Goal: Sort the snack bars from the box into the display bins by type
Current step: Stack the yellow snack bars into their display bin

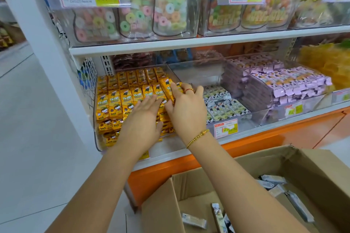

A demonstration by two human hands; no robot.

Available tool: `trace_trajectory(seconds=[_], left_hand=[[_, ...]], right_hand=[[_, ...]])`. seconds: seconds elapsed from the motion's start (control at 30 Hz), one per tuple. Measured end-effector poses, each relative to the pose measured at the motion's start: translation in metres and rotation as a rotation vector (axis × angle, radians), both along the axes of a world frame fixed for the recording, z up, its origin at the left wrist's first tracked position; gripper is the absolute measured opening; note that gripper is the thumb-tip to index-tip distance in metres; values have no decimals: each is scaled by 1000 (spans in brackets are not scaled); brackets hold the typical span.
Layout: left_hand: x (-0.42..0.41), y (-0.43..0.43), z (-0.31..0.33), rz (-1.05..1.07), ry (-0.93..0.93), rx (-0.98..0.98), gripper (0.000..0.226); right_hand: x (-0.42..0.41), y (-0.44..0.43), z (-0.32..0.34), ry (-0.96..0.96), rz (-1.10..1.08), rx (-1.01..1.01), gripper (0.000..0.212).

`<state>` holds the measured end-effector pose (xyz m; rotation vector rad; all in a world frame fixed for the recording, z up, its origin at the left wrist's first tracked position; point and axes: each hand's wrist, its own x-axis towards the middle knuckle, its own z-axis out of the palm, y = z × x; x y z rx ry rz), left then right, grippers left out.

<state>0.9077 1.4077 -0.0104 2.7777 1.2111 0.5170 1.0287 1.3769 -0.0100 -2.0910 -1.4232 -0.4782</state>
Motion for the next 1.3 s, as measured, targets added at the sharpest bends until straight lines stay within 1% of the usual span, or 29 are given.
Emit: trace_trajectory(seconds=[0.17, 0.27, 0.33, 0.4, 0.5, 0.57, 0.63, 0.7, 0.83, 1.0, 1.07, 1.13, 1.2, 1.23, 1.27, 1.3], left_hand=[[4, -3, 3, 36, -29, -21, 64], [5, -3, 3, 47, -23, -31, 64], [4, -3, 3, 44, -7, -33, 65], [3, -3, 4, 38, 8, -27, 66], [0, -4, 4, 30, 31, -26, 68], [-1, -4, 3, 28, 47, -27, 69], [0, -4, 3, 32, 61, -28, 69], [1, -4, 3, 34, 64, -26, 69], [1, -3, 2, 38, 50, -48, 70], [2, 0, 0, 24, 48, -20, 71], [0, -1, 0, 10, 39, -20, 72], [-2, -7, -4, -16, -39, 5, 69], [-4, -22, -7, -45, -180, 87, 53], [-4, -32, -11, -59, -248, 119, 43], [-3, -43, -15, -74, -315, 119, 32], [-1, -54, -22, -92, -365, 73, 25]], right_hand=[[1, -1, 18, -1, -46, -117, 48], [0, -5, 10, 2, -61, -139, 49], [1, -3, 3, -40, -45, -168, 51], [11, 0, 1, -78, 34, -217, 54], [35, -7, 2, -8, 264, -328, 63], [50, -14, 6, -7, 425, -371, 59], [59, -18, 11, -78, 515, -381, 51], [64, -18, 17, -134, 568, -401, 47], [72, -15, 19, -213, 652, -459, 50], [75, 6, 35, -337, 633, -498, 48], [76, 13, 34, -303, 622, -464, 46], [77, 14, 30, -227, 628, -410, 45], [78, 5, 23, -183, 636, -361, 43], [80, -5, 17, -165, 642, -294, 39], [81, -20, 10, -118, 652, -180, 30], [84, -38, 0, -54, 658, -59, 22]])
